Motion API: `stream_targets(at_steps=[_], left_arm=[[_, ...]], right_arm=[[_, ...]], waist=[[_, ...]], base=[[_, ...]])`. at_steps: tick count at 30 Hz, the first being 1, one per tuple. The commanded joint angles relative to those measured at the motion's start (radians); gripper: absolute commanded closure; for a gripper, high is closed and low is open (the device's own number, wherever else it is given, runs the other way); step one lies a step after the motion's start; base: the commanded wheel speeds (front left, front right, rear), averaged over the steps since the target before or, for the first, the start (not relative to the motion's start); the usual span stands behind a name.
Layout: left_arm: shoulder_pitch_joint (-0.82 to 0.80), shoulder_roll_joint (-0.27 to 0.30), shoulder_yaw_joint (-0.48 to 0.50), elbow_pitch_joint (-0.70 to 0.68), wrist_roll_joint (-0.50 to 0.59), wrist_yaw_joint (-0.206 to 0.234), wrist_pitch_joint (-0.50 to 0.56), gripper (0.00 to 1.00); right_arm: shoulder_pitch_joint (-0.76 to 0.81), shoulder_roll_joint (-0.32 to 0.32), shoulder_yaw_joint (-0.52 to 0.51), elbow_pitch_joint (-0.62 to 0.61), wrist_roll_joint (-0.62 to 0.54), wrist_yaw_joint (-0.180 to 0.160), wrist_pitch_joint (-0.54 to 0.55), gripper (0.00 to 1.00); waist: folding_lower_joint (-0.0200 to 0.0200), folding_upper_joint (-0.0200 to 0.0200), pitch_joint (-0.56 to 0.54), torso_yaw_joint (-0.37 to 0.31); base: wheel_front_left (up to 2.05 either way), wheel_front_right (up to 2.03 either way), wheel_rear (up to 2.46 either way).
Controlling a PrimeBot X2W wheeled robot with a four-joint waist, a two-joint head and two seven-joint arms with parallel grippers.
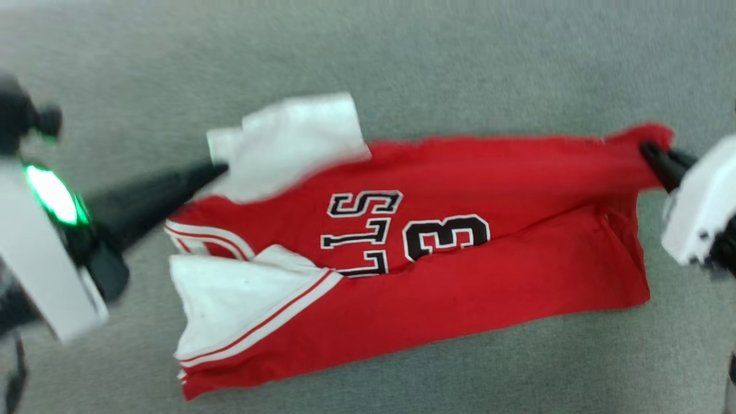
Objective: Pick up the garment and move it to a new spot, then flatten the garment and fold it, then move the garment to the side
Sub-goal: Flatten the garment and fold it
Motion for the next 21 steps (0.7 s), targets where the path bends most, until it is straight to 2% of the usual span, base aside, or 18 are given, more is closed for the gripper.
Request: stream_targets(at_steps=[1, 7, 14, 21], left_arm=[[0.058, 0.019, -0.002, -0.032, 0.013, 0.001, -0.039, 1.00], [0.249, 0.080, -0.051, -0.122, 0.066, 0.001, -0.209, 1.00], [0.359, 0.072, -0.121, -0.101, 0.094, 0.001, -0.305, 1.00], [0.399, 0.026, -0.198, 0.005, 0.114, 0.001, -0.358, 1.00]], right_arm=[[0.047, -0.004, -0.018, -0.022, 0.021, -0.002, 0.001, 1.00], [0.196, 0.008, -0.067, -0.071, 0.064, -0.002, -0.039, 1.00], [0.304, 0.034, -0.115, -0.067, 0.065, -0.002, -0.116, 1.00], [0.331, 0.052, -0.102, 0.031, 0.032, -0.002, -0.233, 1.00]], waist=[[0.0000, 0.0000, -0.061, 0.048], [0.0000, 0.0000, -0.068, 0.057], [0.0000, 0.0000, -0.043, 0.074], [0.0000, 0.0000, -0.008, 0.072]], base=[[0.00, 0.00, 0.00], [0.00, 0.00, 0.00], [0.00, 0.00, 0.00], [0.00, 0.00, 0.00]])
